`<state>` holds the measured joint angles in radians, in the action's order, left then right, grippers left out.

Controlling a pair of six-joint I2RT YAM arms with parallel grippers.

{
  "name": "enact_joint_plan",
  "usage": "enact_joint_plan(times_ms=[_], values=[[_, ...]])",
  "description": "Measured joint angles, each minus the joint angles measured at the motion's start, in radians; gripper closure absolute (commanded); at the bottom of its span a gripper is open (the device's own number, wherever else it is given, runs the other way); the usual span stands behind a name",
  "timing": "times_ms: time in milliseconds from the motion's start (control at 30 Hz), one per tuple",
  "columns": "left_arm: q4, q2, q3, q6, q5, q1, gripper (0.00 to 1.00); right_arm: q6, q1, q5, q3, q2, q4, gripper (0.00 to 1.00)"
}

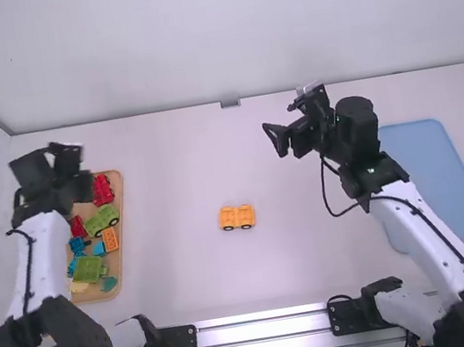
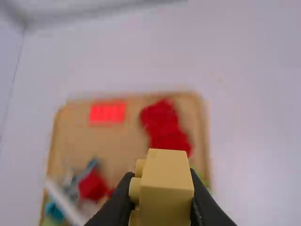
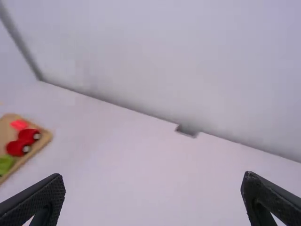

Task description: Assemble lego blocks to make yellow taxi

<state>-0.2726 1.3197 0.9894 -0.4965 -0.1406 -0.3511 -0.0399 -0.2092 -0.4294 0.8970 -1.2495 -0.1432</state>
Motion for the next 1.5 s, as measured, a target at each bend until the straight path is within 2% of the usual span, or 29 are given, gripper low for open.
enact_joint_plan(times_ms=[33,67,133,167,333,467,700,800,900,1133,1200,1500], values=[[0.032,-0.024,-0.024,-0.018,-0.003,0.044,0.98,-0.016,0.010,-0.040,0.000,-0.027,-0.022,0.01],[0.099,-0.078,-0.082,-0.072,-0.015,0.146,0.98,-0.050,0.032,-0.135,0.000,-0.090,-0.073,0.01],[0.128,-0.100,-0.108,-0.100,-0.022,0.193,0.98,-0.069,0.042,-0.194,0.000,-0.124,-0.104,0.01],[0.202,-0.144,-0.167,-0.165,-0.035,0.297,0.98,-0.103,0.058,-0.298,0.000,-0.183,-0.161,0.01],[0.320,-0.177,-0.254,-0.256,-0.066,0.504,0.98,-0.182,0.056,-0.504,0.000,-0.299,-0.269,0.01],[0.346,-0.174,-0.269,-0.285,-0.070,0.606,0.98,-0.248,0.040,-0.583,0.000,-0.354,-0.286,0.01],[0.447,-0.074,-0.269,-0.290,-0.069,0.691,0.99,-0.254,0.000,-0.598,0.000,-0.389,-0.215,0.00],[0.449,-0.037,-0.269,-0.290,-0.069,0.715,0.99,-0.246,-0.023,-0.572,0.000,-0.391,-0.183,0.03],[0.438,-0.004,-0.256,-0.290,-0.069,0.734,0.98,-0.245,-0.042,-0.562,0.000,-0.391,-0.182,0.11],[0.426,0.080,-0.171,-0.290,-0.058,0.776,0.98,-0.237,-0.070,-0.527,0.001,-0.391,-0.091,0.21],[0.430,0.095,-0.164,-0.290,-0.061,0.787,0.98,-0.228,-0.071,-0.521,0.000,-0.391,-0.075,0.27],[0.409,0.100,-0.164,-0.314,-0.085,0.797,0.98,-0.219,-0.071,-0.517,0.000,-0.391,-0.066,0.33]])
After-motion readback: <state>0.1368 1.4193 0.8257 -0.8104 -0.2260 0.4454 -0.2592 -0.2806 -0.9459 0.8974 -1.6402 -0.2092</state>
